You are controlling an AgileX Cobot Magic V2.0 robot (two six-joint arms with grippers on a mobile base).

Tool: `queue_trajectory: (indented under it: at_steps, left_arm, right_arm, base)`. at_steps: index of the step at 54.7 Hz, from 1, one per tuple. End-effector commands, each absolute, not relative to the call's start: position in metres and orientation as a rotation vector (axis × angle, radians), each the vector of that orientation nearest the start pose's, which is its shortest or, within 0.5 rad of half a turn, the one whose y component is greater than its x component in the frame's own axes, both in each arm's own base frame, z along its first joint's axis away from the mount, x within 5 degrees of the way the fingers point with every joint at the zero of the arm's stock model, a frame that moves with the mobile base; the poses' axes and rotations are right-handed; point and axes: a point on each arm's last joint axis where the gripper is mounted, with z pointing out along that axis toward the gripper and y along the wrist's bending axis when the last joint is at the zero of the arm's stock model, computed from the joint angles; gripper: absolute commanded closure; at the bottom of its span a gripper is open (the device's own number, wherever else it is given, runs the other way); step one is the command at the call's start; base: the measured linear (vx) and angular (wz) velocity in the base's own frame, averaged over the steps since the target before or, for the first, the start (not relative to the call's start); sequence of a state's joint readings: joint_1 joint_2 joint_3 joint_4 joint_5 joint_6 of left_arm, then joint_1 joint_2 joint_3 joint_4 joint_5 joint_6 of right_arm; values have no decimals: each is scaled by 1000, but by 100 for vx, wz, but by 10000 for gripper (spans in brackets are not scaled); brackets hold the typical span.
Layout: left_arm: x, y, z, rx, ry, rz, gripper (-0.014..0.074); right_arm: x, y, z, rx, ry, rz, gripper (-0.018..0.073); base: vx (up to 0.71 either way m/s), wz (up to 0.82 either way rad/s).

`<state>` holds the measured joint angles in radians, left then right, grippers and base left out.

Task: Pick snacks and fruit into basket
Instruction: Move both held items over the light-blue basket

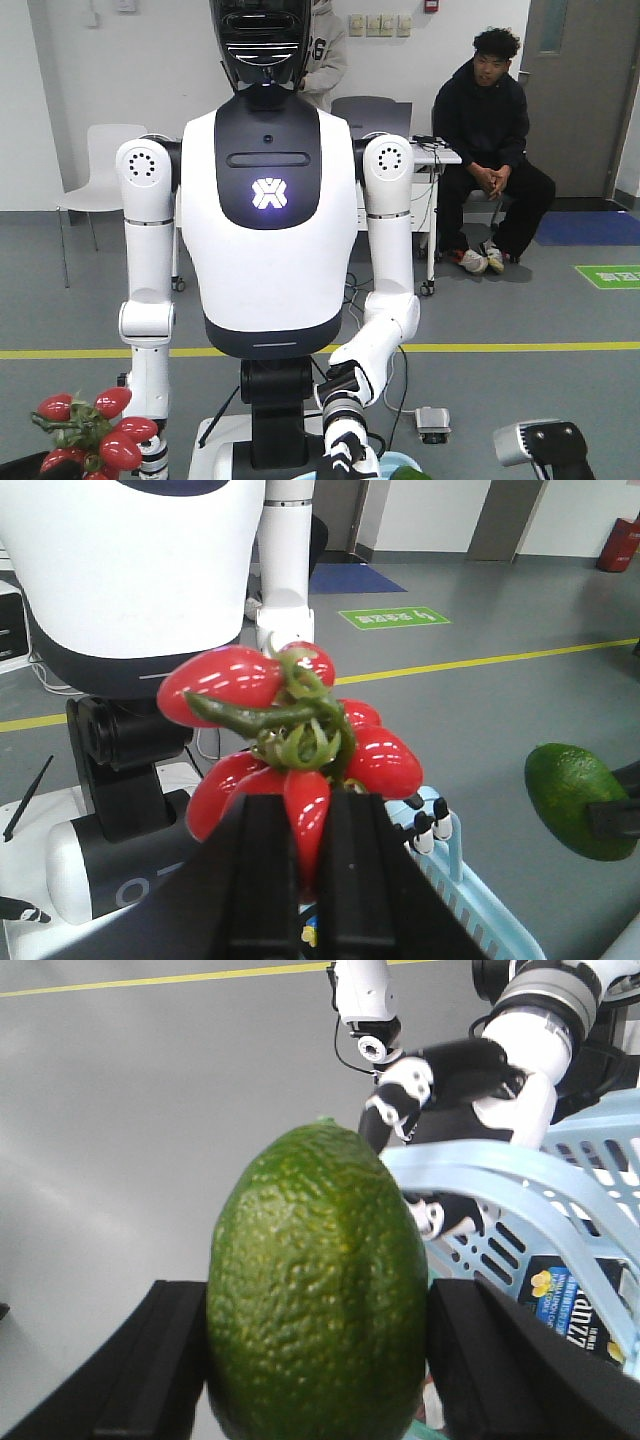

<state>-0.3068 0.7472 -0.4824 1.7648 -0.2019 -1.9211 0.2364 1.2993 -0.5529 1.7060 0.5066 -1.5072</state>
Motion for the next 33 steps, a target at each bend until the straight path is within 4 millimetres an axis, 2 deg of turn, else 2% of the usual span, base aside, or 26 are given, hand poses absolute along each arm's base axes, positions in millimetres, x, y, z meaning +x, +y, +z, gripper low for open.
queue_trajectory:
  at_steps: [1,17,33]
  left_arm:
    - [145,-63,312,312,1746,-453,594]
    - [145,-63,312,312,1746,-453,594]
    - [145,-63,313,309,1744,-450,594]
  right_arm:
    - [223,102,244,-300,2068,878,569]
    - [222,104,245,-316,2060,898,569]
    - [221,107,242,-550,1996,816,569]
  base:
    - [0,0]
    - [0,0]
    - [0,0]
